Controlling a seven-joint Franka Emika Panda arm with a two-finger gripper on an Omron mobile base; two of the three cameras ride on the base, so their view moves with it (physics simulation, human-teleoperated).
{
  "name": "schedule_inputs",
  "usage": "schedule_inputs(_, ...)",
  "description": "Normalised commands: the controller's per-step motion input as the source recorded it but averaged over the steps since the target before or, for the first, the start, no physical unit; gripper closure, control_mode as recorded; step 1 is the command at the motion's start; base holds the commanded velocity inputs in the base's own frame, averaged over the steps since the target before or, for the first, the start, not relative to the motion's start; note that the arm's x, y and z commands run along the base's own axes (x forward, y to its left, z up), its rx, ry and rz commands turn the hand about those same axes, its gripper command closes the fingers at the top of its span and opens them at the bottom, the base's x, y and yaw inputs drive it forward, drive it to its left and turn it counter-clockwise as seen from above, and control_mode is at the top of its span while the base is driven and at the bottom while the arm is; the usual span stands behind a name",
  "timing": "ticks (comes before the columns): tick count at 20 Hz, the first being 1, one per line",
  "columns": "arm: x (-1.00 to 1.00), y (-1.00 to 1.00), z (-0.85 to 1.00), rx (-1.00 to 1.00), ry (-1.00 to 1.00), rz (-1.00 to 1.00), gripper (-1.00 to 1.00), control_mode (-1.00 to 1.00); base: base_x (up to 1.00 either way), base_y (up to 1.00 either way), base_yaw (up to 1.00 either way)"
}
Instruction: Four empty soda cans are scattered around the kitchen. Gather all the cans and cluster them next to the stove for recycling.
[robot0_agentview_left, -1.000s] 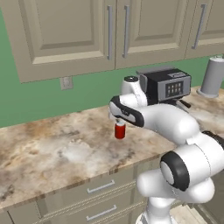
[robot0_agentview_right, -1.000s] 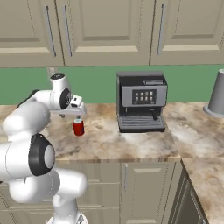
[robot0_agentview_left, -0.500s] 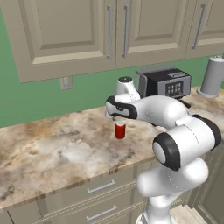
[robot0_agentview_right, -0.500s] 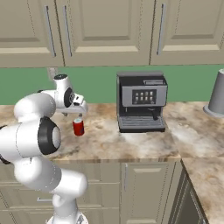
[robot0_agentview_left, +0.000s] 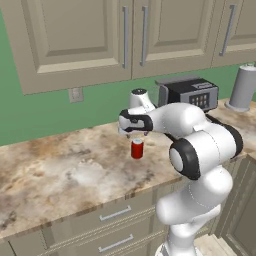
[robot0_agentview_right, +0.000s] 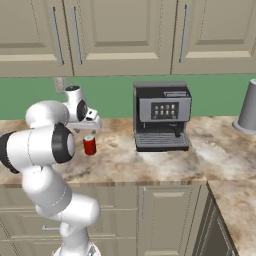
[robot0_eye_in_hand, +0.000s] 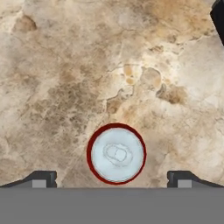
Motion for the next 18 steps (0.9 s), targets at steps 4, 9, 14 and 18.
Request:
schedule_inputs(4, 0.0, -0.02, -0.18, 0.0, 0.09, -0.08, -1.0, -1.0, 0.0, 0.0, 0.0)
schedule_inputs(9, 0.0, -0.02, -0.11, 0.0, 0.07, -0.07, -1.0, -1.0, 0.0, 0.0, 0.0)
schedule_inputs(14, 0.0, -0.01, -0.17, 0.0, 0.0, -0.08, -1.0, -1.0, 0.0, 0.0, 0.0)
schedule_inputs(18, -0.01, -0.07, -0.16, 0.0, 0.0, -0.07, -1.0, -1.0, 0.0, 0.0, 0.0)
